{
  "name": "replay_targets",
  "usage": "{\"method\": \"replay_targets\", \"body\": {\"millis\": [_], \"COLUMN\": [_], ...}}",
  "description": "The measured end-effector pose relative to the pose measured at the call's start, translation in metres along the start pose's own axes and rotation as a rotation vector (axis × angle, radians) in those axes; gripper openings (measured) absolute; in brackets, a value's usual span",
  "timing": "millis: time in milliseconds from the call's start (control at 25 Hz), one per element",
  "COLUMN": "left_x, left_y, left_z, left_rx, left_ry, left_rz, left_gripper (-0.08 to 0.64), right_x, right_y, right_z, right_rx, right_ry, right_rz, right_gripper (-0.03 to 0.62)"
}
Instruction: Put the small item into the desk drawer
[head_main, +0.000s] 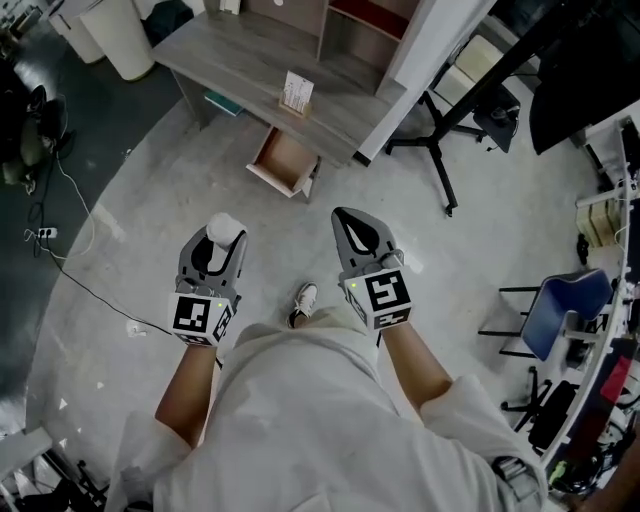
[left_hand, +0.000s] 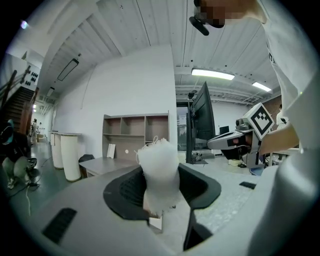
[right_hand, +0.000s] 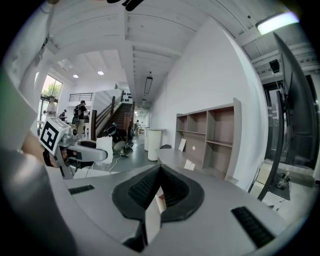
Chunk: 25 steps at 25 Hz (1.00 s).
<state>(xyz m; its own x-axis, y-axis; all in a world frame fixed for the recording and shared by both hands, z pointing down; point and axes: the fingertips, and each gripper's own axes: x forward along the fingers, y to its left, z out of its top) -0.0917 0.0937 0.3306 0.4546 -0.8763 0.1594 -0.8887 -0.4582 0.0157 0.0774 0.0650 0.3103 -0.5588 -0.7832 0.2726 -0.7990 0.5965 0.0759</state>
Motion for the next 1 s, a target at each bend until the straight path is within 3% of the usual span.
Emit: {"method": "replay_targets", "body": {"millis": [200, 560, 1000], "left_x": [0.031, 0.069, 0.112], "left_y": [0.004, 0.021, 0.049], "left_z": [-0.001, -0.009, -0.030], "left_rx": [-0.010, -0.018, -0.044], "left_ry": [0.034, 0.063, 0.091], "left_rz": [0.016, 0.015, -0.061], "left_gripper": [0.184, 0.184, 0.184], "right_x": [0.025, 0.063, 0.108], "right_y": [-0.023, -0.026, -0.039], "right_z": [-0.002, -0.019, -0.032], "right_rx": [0.039, 0.077, 0.079], "right_ry": [0.007, 0.064, 0.128], "right_rz": [0.026, 0.070, 0.018], "right_gripper": [-0.002, -0.003, -0.002]}}
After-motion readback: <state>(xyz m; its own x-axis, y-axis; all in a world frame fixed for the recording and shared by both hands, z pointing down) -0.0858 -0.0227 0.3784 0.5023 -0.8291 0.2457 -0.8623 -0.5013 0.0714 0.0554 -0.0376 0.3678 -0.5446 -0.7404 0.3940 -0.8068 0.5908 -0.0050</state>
